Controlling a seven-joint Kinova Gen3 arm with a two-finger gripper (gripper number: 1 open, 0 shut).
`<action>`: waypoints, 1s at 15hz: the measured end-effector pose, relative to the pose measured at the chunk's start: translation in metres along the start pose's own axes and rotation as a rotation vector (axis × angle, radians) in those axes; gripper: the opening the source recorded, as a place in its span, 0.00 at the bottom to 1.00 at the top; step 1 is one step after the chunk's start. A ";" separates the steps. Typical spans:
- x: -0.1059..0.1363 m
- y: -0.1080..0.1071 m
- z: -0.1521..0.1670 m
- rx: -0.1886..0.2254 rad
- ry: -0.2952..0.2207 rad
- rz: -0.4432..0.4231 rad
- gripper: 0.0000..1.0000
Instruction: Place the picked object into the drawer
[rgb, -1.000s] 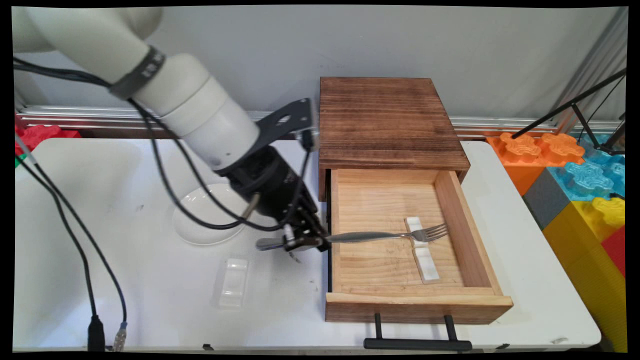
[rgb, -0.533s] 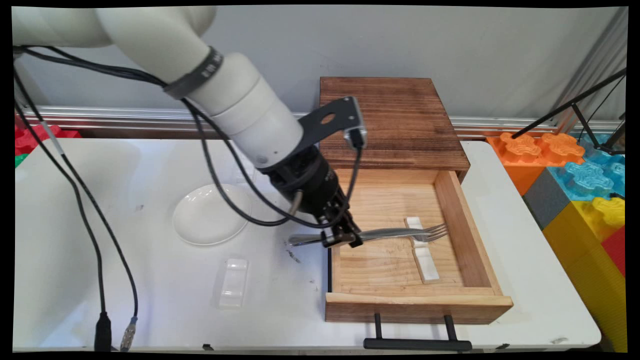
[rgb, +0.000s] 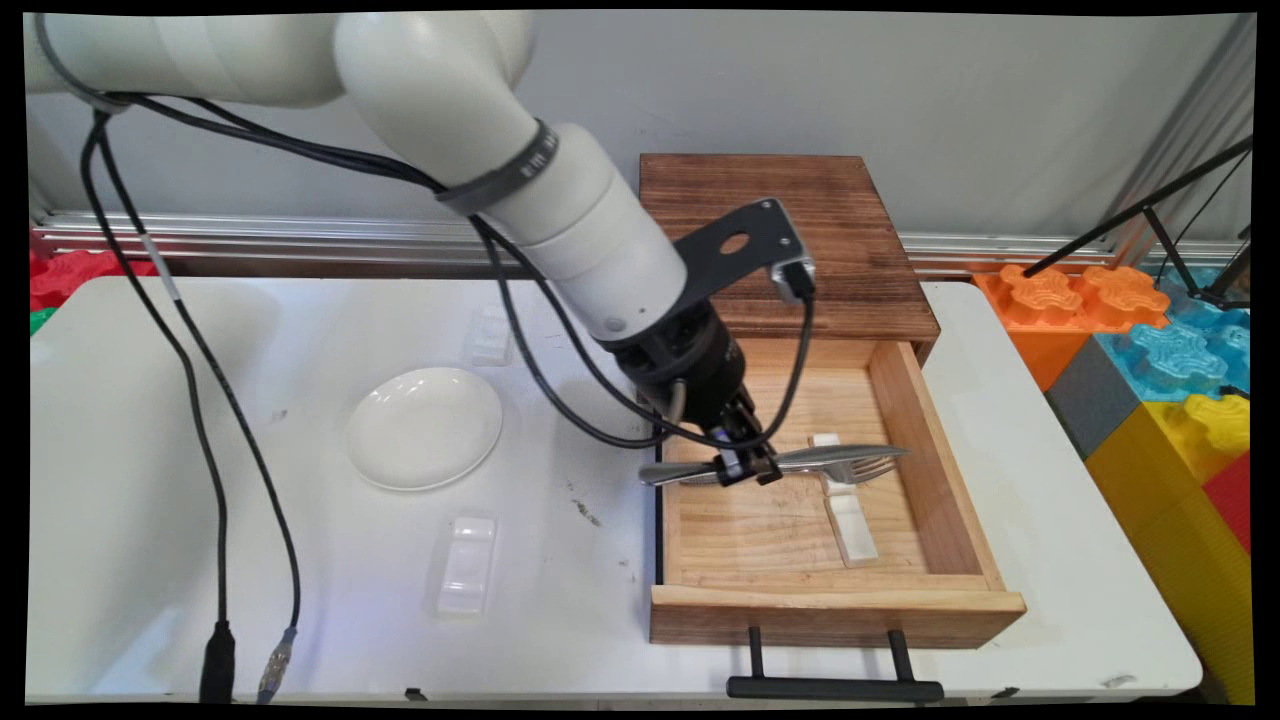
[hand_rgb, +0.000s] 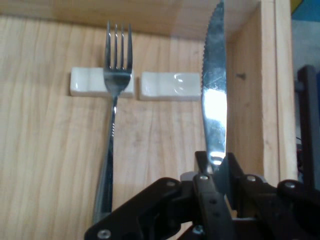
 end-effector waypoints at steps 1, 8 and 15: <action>0.004 -0.001 0.005 0.004 0.004 -0.006 0.00; 0.022 -0.009 0.037 0.025 0.042 -0.050 0.00; 0.023 -0.014 0.063 0.026 0.060 -0.066 0.00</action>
